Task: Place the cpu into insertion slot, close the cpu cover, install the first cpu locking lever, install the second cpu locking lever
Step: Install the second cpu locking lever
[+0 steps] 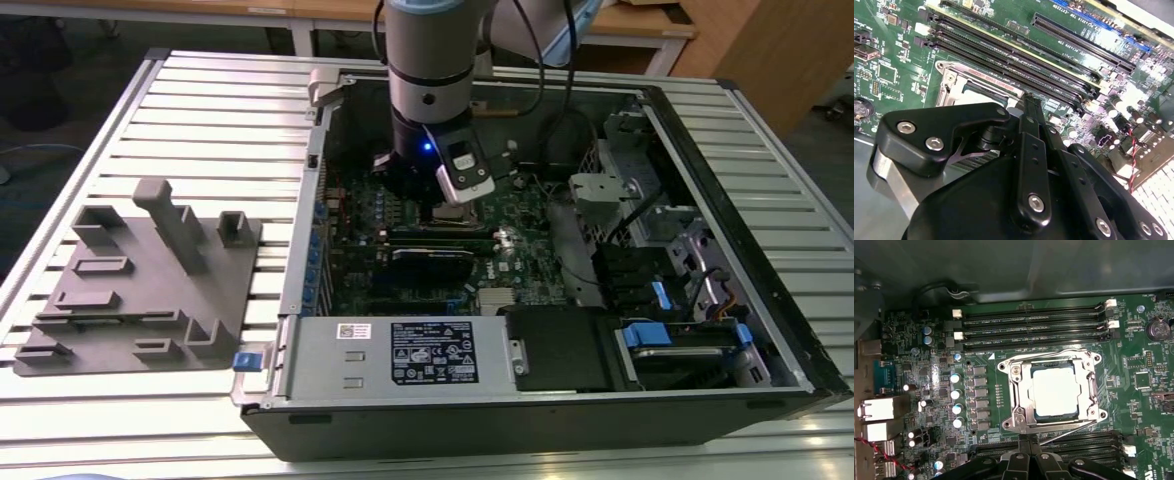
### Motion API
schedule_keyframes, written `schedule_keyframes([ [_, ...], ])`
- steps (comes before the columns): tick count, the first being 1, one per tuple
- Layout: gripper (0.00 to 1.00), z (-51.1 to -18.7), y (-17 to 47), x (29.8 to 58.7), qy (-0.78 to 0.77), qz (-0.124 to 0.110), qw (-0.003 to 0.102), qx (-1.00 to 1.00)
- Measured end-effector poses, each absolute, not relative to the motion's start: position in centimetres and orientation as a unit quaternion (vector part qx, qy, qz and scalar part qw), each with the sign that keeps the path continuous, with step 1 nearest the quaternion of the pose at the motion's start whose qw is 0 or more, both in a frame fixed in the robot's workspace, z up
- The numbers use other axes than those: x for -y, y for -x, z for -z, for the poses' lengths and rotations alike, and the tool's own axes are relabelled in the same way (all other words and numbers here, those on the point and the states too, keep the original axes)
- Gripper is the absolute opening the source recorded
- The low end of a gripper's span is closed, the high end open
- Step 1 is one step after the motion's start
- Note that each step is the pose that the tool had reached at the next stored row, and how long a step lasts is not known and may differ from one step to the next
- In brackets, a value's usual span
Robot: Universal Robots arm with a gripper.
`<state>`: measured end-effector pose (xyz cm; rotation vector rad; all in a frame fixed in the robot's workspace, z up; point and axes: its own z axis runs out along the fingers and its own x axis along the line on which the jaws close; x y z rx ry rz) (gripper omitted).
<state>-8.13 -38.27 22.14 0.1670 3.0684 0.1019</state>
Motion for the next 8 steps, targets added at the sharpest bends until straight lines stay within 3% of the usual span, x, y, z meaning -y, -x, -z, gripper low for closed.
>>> schedule_keyframes([
  [8, 0.11, -21.61, 8.39, 38.27, -0.054, -0.033, 0.034, -0.997],
])
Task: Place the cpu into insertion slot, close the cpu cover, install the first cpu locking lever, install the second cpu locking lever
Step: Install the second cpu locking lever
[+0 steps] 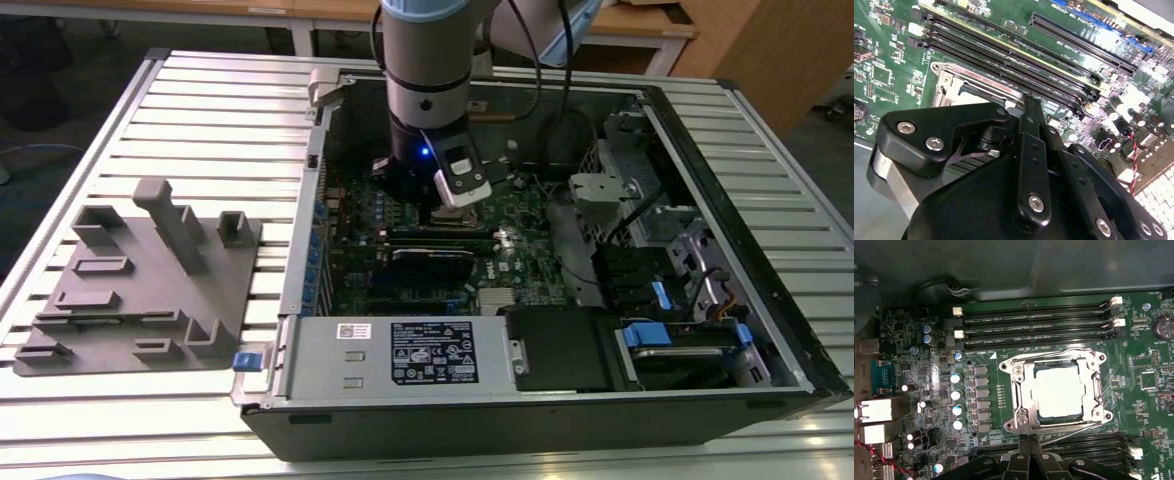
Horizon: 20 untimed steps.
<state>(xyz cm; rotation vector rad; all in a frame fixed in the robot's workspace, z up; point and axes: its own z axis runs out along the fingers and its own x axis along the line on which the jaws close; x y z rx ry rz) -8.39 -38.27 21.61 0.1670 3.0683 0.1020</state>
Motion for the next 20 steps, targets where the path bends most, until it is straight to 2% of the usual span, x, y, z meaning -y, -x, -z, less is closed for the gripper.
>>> schedule_keyframes([
  [20, 0.11, -20.58, 8.77, 38.28, -0.054, -0.033, 0.034, -0.997],
])
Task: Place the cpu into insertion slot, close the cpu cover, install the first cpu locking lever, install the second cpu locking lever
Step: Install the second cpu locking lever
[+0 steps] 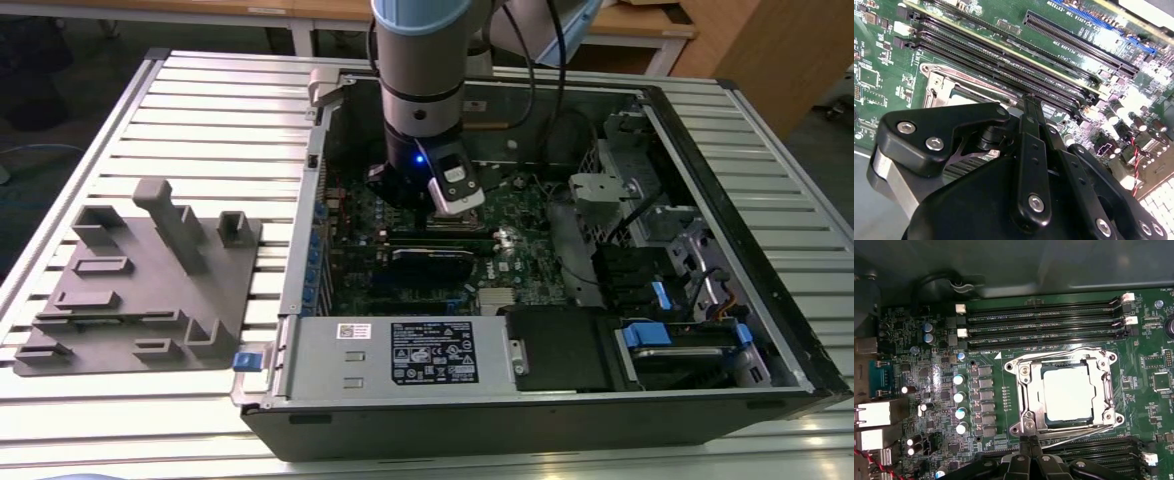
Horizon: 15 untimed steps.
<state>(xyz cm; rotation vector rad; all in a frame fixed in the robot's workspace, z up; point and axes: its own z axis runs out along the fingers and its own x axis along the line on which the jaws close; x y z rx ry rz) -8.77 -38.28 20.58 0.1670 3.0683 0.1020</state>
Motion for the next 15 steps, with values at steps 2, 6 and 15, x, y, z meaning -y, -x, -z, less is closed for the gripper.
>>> schedule_keyframes([
  [2, 0.11, -20.45, 8.80, 38.28, -0.054, -0.033, 0.034, -0.997],
  [6, 0.11, -20.32, 8.95, 38.28, -0.054, -0.033, 0.033, -0.997],
  [15, 0.11, -20.16, 9.13, 38.30, -0.055, -0.044, 0.033, -0.997],
])
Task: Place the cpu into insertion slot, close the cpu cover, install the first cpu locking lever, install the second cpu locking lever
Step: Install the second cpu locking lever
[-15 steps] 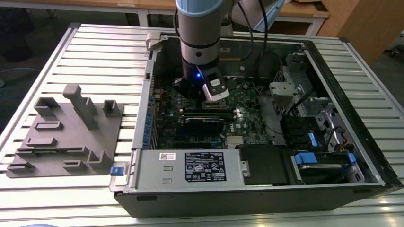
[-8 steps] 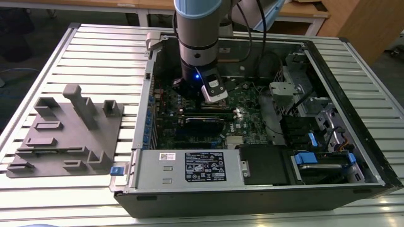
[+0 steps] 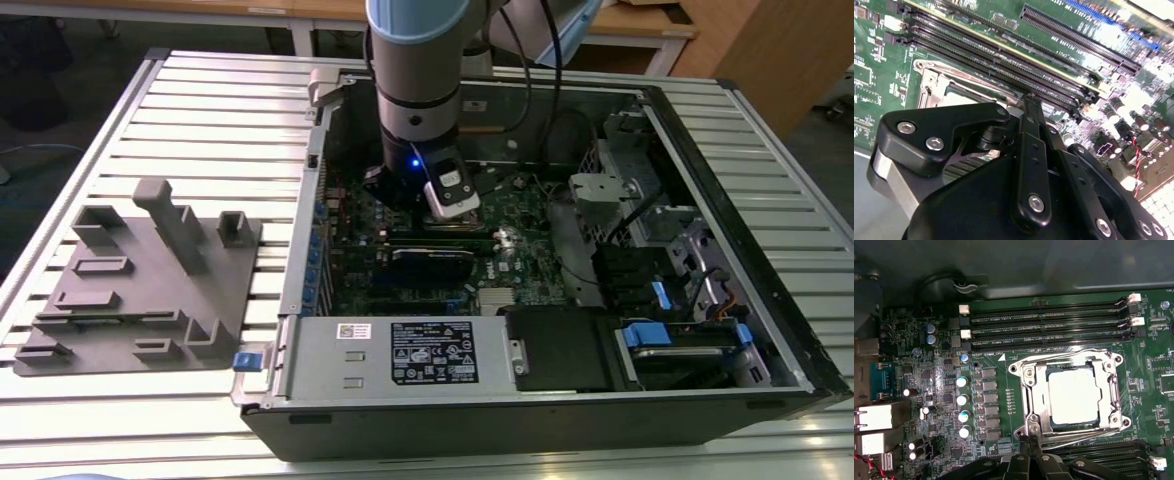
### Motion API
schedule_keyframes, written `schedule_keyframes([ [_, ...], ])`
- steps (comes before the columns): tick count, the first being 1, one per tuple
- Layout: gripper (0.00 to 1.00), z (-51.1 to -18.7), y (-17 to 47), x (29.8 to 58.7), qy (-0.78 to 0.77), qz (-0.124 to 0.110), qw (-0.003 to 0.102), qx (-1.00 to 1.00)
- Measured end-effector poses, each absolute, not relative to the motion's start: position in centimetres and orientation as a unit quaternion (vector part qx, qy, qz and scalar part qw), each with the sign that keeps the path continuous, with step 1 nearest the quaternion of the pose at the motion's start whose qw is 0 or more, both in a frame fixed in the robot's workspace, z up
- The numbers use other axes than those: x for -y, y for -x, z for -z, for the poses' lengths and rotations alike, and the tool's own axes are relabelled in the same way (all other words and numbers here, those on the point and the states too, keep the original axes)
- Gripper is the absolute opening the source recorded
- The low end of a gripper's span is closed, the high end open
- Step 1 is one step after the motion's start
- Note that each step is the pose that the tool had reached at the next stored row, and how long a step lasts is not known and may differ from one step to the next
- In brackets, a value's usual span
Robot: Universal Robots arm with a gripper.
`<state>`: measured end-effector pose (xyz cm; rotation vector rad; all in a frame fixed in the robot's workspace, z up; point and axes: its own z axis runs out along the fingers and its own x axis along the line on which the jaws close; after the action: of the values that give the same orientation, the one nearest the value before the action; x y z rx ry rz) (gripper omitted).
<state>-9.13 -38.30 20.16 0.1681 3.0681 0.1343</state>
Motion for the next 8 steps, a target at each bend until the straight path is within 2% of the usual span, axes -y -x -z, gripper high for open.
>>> schedule_keyframes([
  [8, 0.11, -19.91, 9.15, 38.45, -0.055, -0.055, 0.032, -0.996],
])
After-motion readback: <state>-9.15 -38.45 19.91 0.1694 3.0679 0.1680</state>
